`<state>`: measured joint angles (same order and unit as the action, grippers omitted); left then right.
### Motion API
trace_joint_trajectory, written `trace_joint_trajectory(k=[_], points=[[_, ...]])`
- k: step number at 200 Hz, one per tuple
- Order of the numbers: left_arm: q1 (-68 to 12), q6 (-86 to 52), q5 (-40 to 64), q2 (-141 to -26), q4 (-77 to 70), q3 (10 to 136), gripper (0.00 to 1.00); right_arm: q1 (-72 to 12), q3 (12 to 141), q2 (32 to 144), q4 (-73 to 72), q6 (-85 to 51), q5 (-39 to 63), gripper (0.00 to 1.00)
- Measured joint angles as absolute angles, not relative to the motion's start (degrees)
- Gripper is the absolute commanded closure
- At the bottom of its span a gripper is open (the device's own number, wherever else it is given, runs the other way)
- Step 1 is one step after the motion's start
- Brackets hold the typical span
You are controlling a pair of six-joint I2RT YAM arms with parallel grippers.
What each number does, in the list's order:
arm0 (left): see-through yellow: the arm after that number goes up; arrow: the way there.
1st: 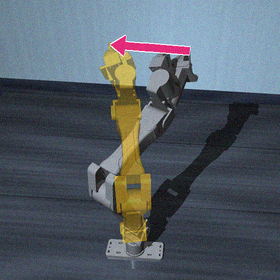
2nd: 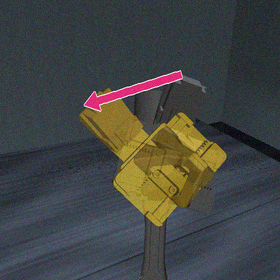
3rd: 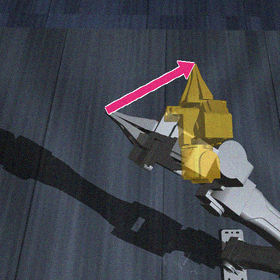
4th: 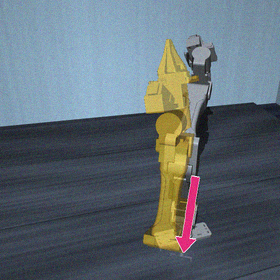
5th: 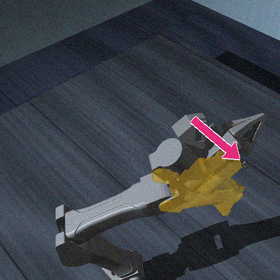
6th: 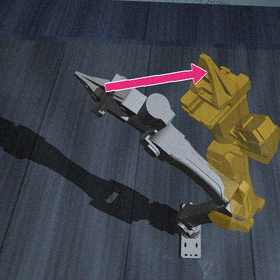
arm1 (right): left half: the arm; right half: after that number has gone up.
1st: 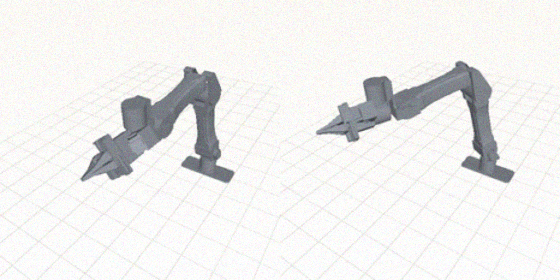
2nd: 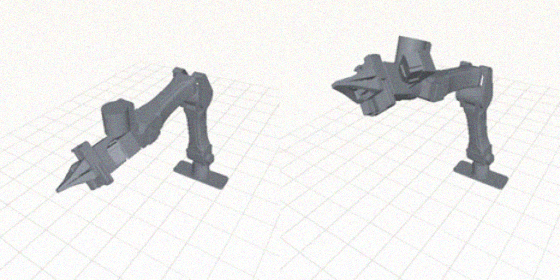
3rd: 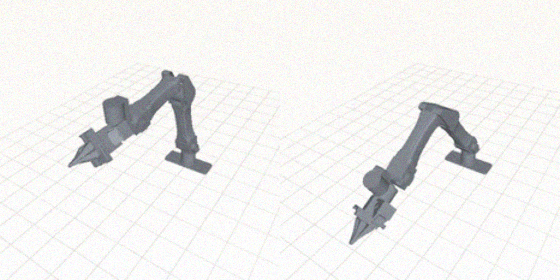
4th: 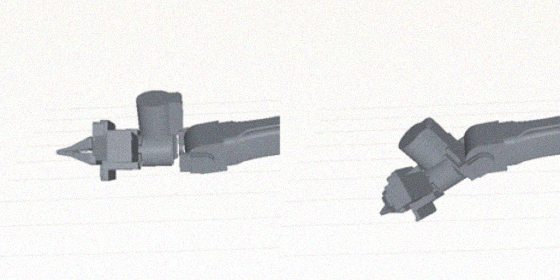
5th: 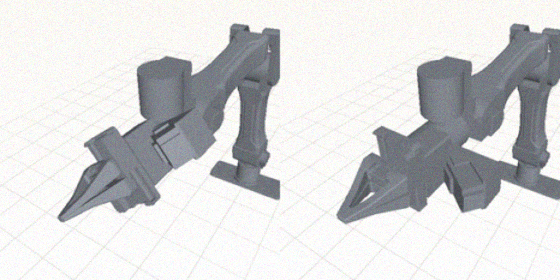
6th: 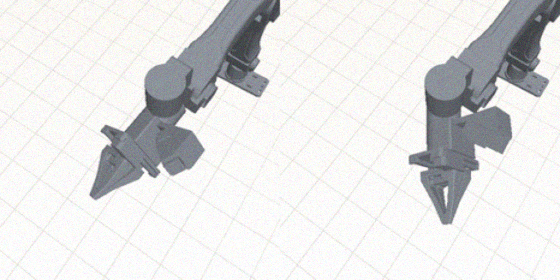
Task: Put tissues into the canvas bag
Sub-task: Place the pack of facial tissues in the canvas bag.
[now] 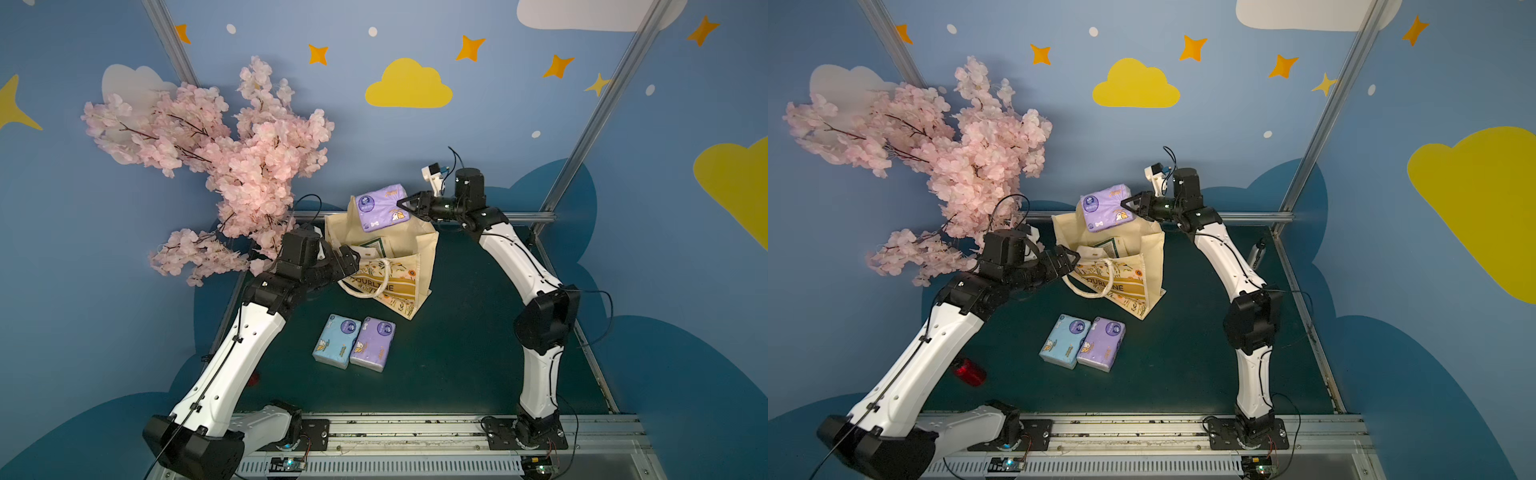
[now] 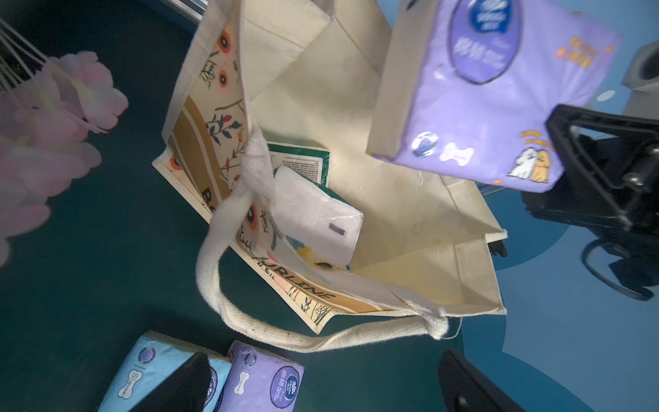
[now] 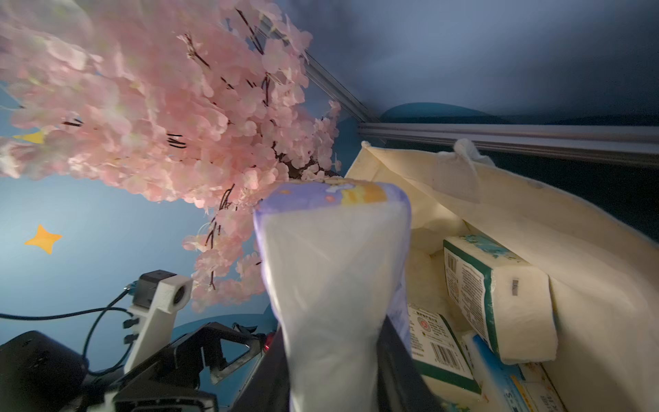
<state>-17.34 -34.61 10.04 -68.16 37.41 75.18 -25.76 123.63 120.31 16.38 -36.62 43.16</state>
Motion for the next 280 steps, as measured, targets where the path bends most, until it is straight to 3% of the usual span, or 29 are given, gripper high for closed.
trace_joint_trajectory(k=[59, 92, 130, 209, 280], points=[[-12.5, -35.0, 13.8, -67.8, 37.3, 74.0, 0.00, -29.3, 136.6, 131.2, 29.7, -30.5, 40.2, 0.63], [-11.2, -35.0, 15.6, -67.7, 37.2, 73.3, 0.00, -30.5, 137.2, 131.3, 34.8, -27.0, 38.4, 0.52], [-10.2, -35.0, 17.0, -67.8, 37.0, 73.3, 0.00, -30.7, 137.9, 131.3, 39.4, -23.3, 35.6, 0.32], [-10.3, -34.9, 16.8, -66.7, 35.9, 70.3, 0.00, -30.9, 138.6, 127.1, 44.4, -20.0, 30.4, 0.25], [-17.7, -37.7, 6.9, -53.2, 39.0, 59.5, 0.00, -31.7, 138.6, 116.4, 42.5, -17.4, 27.2, 0.21]])
